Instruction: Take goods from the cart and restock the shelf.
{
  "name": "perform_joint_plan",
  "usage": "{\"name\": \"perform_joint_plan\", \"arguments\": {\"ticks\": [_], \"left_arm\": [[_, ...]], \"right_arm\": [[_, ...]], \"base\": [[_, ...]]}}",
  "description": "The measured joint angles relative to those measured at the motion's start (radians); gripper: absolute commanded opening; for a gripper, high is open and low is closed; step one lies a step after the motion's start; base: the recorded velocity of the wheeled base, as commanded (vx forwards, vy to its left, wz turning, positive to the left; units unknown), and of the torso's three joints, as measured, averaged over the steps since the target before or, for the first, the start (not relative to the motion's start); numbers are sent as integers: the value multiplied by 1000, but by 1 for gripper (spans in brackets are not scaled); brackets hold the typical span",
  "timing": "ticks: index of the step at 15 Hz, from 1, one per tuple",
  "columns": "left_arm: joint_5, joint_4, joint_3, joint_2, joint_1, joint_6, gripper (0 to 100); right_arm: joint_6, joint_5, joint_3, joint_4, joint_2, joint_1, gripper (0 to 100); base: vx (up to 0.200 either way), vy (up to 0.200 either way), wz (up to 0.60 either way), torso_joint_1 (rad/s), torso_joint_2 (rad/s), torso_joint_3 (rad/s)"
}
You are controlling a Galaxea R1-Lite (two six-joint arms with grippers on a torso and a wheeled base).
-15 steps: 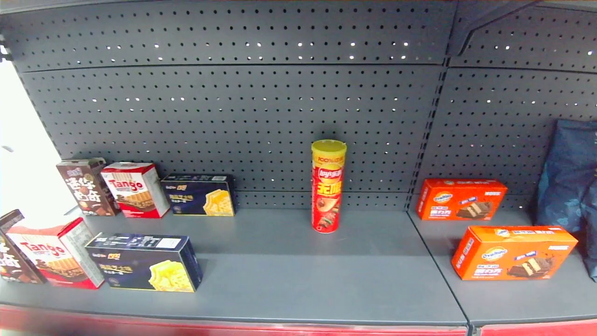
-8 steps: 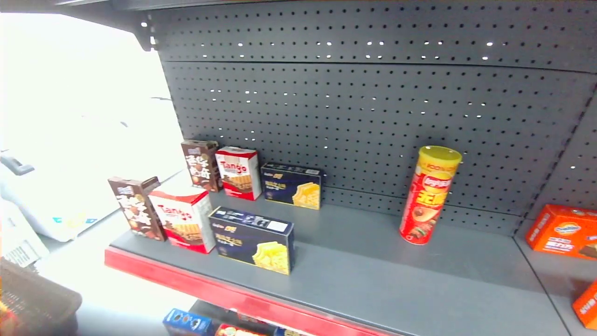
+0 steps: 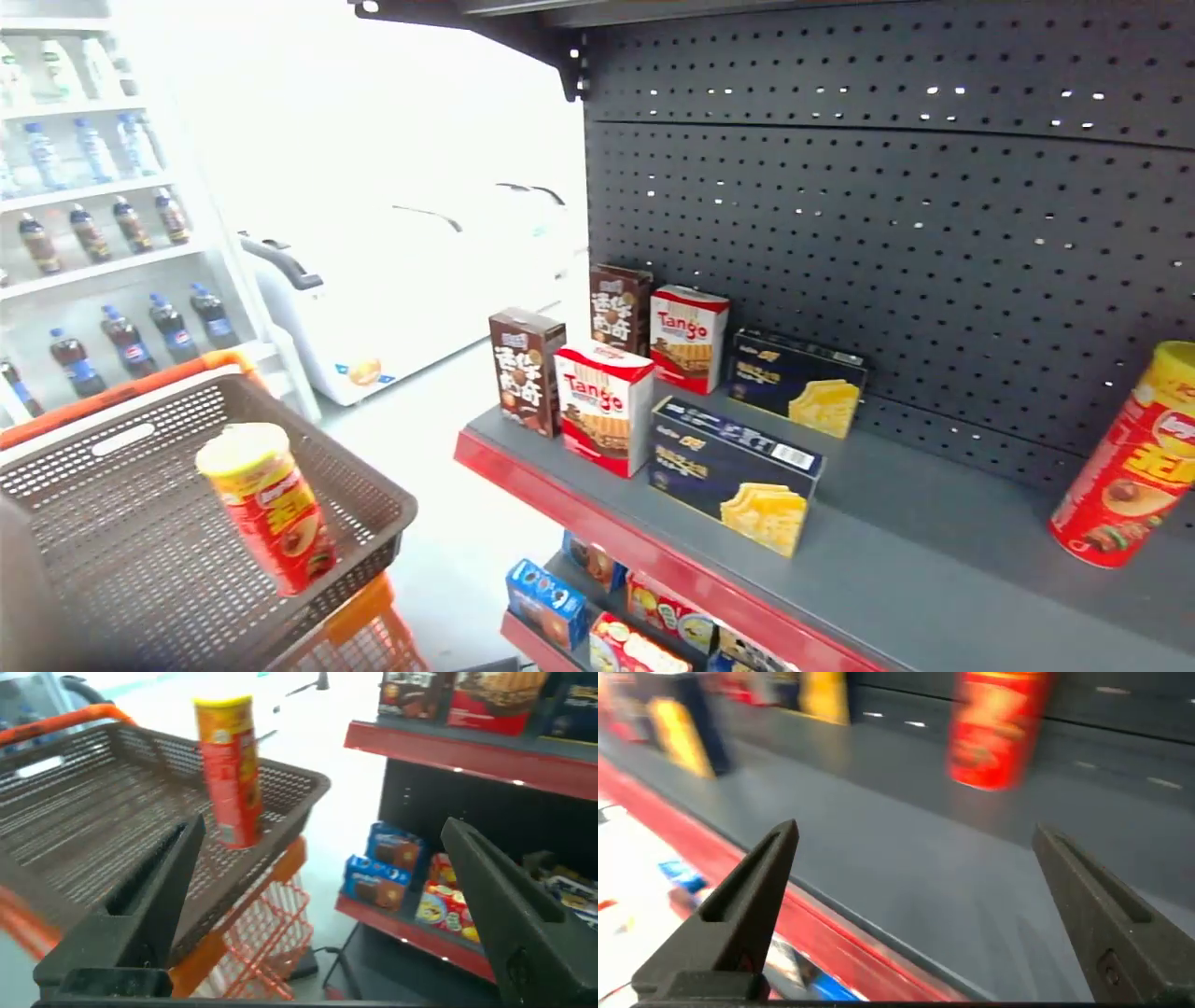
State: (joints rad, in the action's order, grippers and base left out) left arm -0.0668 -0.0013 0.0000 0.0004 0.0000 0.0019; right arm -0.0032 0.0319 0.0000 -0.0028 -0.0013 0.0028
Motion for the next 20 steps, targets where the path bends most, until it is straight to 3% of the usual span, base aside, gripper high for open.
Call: {"name": "perform_joint_plan", "arguments": {"ticks": [3,9,11,14,17,20], "left_arm": [[5,0,0,0,0,0,100],[10,-1,0,0,1,4,100],[15,4,-18,2,-2,21,100],[9,32,-144,100,-11,42,100],[-11,36,-304,376,-46,63,100],[-14,-34,-416,667,-98,81,100]], "right_arm": [[0,0,0,0,0,0,100],[-1,0,0,1,0,1,100],[-1,0,0,0,0,-1,100],[-1,0,0,0,0,0,100],[-1,0,0,0,0,0,100],[-1,0,0,0,0,0,100]], "base": [[0,0,600,5,2,6],[0,0,0,0,0,0],[0,0,0,0,0,0],[0,0,0,0,0,0],[0,0,0,0,0,0],[0,0,0,0,0,0]]}}
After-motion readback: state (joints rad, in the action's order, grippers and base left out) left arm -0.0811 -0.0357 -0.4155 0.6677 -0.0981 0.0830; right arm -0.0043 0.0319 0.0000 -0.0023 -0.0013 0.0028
